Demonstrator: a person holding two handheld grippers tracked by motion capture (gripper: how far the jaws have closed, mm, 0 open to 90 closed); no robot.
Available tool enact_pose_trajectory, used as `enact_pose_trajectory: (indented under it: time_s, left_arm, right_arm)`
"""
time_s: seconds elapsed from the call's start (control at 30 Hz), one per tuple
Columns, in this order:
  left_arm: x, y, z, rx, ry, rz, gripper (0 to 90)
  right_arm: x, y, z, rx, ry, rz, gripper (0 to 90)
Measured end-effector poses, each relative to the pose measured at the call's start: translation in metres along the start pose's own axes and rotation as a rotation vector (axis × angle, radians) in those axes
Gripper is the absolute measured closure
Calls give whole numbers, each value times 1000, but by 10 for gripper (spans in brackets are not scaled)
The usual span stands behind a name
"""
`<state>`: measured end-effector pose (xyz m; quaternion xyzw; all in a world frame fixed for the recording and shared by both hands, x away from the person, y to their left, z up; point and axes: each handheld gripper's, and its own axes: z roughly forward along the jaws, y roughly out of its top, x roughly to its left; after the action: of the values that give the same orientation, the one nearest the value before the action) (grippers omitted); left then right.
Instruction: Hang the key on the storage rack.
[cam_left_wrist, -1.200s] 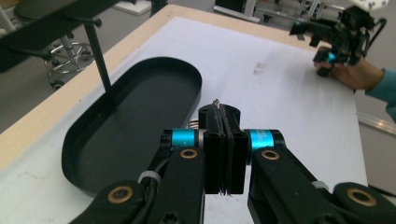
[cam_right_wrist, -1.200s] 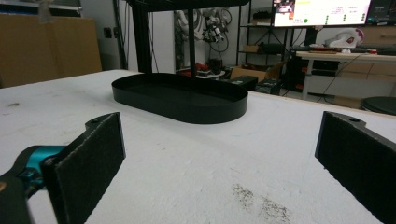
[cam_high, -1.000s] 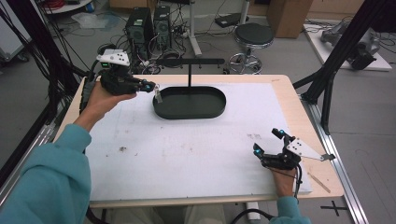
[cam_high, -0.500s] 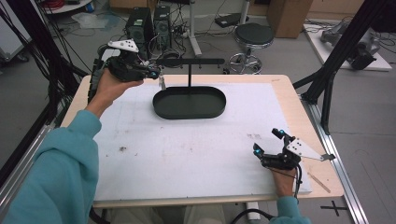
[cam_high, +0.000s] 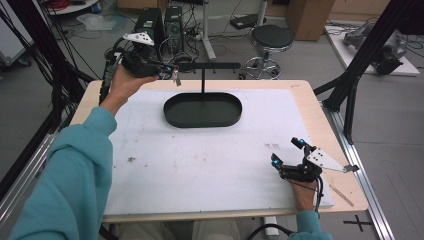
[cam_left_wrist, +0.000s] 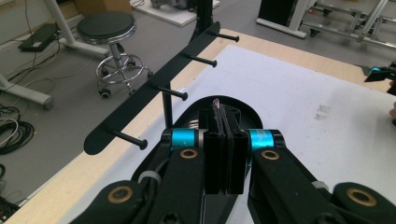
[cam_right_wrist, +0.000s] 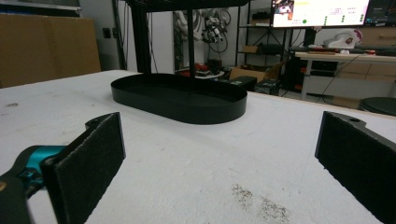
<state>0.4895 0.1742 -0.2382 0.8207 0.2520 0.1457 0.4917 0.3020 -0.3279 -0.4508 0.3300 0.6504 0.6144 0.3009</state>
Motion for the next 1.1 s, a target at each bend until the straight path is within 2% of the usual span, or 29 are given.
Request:
enact_pose_trajectory:
  time_s: [0.03, 0.1, 0.37, 0.5, 0.63, 0.77, 1.1]
  left_arm:
    - [1, -1, 3, 9, 15, -2, 884]
    - [2, -2, 4, 8, 11, -6, 884]
    - [7, -5, 12, 25, 46, -23, 884]
    - [8, -8, 18, 59, 56, -23, 884]
    - [9, -9, 22, 57, 69, -37, 884]
    - [13, -12, 27, 79, 83, -39, 884]
    - [17, -16, 36, 89, 83, -58, 884]
  right_arm:
    - [0, 0, 0, 1, -1, 0, 7]
    - [0, 0, 0, 0, 0, 1, 7]
    - [0, 0, 0, -2, 0, 1, 7]
    - [0, 0, 0, -1, -1, -1, 7]
    - [0, 0, 0, -2, 1, 3, 7]
    - [0, 0, 0, -3, -1, 2, 7]
    - [0, 0, 0, -3, -3, -2, 7]
